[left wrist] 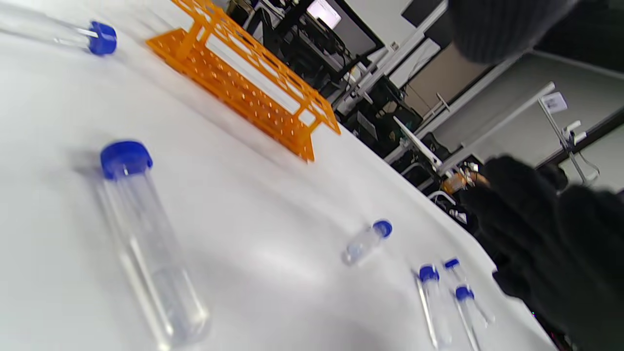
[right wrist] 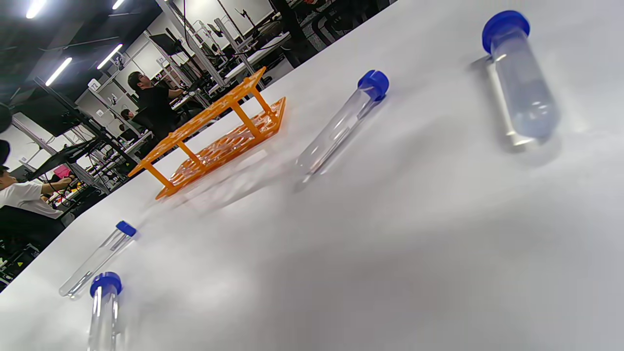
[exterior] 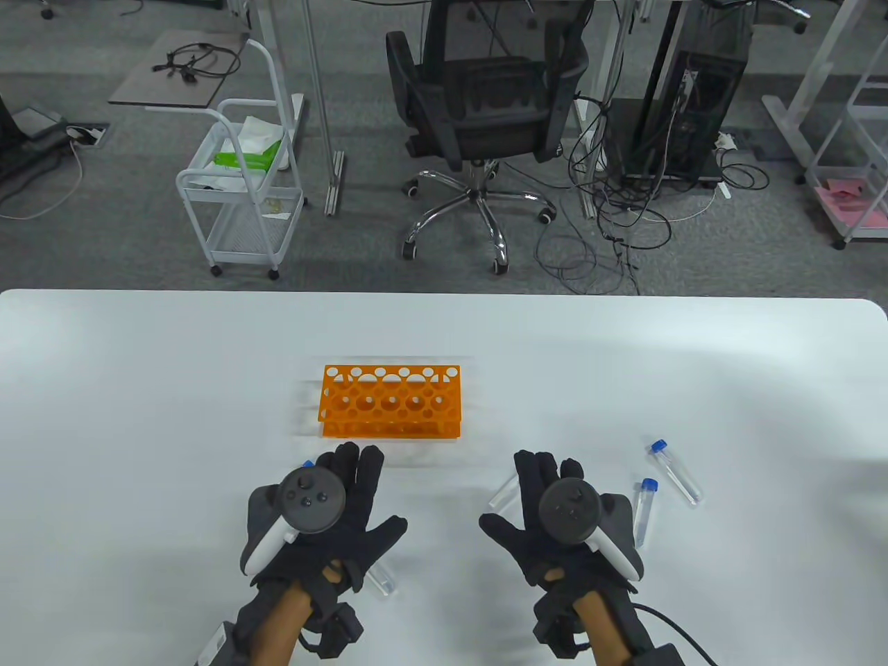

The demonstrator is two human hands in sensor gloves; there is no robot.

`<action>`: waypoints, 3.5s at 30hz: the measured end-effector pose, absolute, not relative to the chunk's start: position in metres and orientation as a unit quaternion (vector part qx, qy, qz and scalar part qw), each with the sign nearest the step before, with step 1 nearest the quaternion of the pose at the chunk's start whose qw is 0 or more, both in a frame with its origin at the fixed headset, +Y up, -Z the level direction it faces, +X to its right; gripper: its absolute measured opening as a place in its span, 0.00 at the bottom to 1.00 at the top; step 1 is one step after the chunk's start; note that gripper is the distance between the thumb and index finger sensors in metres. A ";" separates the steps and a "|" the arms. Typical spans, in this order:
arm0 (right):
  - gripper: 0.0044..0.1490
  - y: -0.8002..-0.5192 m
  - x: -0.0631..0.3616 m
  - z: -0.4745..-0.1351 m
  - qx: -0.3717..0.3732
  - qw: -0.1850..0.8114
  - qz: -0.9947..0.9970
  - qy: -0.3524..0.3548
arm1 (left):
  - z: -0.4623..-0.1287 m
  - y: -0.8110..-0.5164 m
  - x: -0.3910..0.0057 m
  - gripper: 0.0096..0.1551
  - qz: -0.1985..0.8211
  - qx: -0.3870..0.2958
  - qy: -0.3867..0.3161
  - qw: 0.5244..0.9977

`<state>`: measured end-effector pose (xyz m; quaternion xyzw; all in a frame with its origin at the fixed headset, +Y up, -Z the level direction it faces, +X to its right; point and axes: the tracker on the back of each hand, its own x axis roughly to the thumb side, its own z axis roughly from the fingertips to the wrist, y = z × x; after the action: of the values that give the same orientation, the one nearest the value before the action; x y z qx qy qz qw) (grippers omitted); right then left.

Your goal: Insert test tubes into test tube rack (6 test tubes)

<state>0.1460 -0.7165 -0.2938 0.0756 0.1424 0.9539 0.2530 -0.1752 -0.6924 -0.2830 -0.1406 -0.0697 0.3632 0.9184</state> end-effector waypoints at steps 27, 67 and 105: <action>0.64 -0.724 0.160 -0.299 0.048 0.252 0.959 0.123 | -0.438 -0.718 -0.221 0.44 0.303 -0.174 0.225 0.910; 0.63 -0.729 0.176 -0.305 -0.001 0.253 0.959 0.126 | -0.453 -0.758 -0.262 0.24 0.555 -0.176 0.209 0.785; 0.63 -0.705 0.206 -0.302 0.006 0.345 0.933 0.101 | -0.312 -0.727 -0.233 0.22 0.672 -0.141 0.140 0.713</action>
<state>0.2063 -0.7054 -0.3021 0.0059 0.1005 0.9333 0.3447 -0.2328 -0.7269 -0.3123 -0.1414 0.1400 0.6719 0.7134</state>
